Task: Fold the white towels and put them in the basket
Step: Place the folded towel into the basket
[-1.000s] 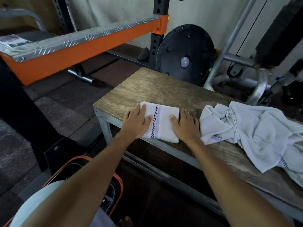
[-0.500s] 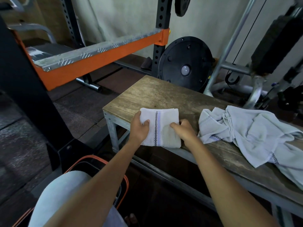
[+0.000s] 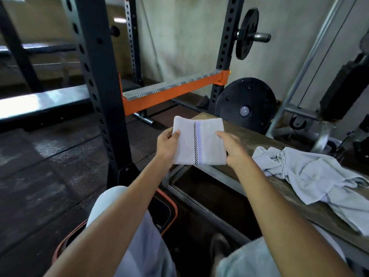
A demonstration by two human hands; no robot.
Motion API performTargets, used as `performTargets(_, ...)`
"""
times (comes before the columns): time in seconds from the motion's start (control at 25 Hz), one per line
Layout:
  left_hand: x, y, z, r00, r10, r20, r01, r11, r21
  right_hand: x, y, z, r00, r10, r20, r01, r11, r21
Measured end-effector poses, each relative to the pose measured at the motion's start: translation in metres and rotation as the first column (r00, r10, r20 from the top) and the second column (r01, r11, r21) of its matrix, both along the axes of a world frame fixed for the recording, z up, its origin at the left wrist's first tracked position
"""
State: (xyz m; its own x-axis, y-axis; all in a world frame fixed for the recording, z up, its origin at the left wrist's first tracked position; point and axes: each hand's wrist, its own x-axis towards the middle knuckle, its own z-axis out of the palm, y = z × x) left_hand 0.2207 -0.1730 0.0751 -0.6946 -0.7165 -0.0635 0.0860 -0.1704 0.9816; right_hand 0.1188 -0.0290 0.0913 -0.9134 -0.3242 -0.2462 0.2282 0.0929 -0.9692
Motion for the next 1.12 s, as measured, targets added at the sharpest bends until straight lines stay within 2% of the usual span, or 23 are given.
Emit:
performTargets(0.12,0.04,-0.008,0.015,0.996,0.092,-0.021,-0.091,0.995,0.048,0.027,-0.019,0.013,0.994,0.098,-0.046,-0.1,0.994,-0.047)
performTargets(0.32,0.092,-0.043,-0.01,0.958,0.285,-0.016,-0.284,0.958,0.045,0.054,-0.08,-0.009,0.961,0.276,-0.036,-0.276,0.961,0.001)
performTargets(0.48,0.139,-0.087,-0.077,0.906,0.395,0.152,-0.409,0.91,0.072,0.079,-0.145,-0.075,0.889,0.451,0.078,-0.456,0.888,0.067)
performTargets(0.68,0.18,-0.111,-0.187,0.819,0.397,0.413,-0.495,0.853,0.162,0.109,-0.193,-0.192,0.8,0.543,0.254,-0.59,0.788,0.175)
performTargets(0.84,0.195,-0.113,-0.287,0.698,0.346,0.627,-0.639,0.696,0.328,0.128,-0.21,-0.311,0.738,0.54,0.404,-0.667,0.673,0.319)
performTargets(0.96,0.2,-0.109,-0.352,0.637,0.272,0.722,-0.703,0.59,0.398,0.138,-0.21,-0.367,0.687,0.505,0.522,-0.717,0.588,0.375)
performTargets(1.04,0.2,-0.106,-0.384,0.563,0.229,0.794,-0.766,0.505,0.398,0.146,-0.214,-0.397,0.658,0.487,0.574,-0.745,0.532,0.402)
performTargets(1.12,0.2,-0.104,-0.405,0.453,0.237,0.86,-0.829,0.468,0.308,0.154,-0.222,-0.42,0.633,0.477,0.61,-0.765,0.508,0.396)
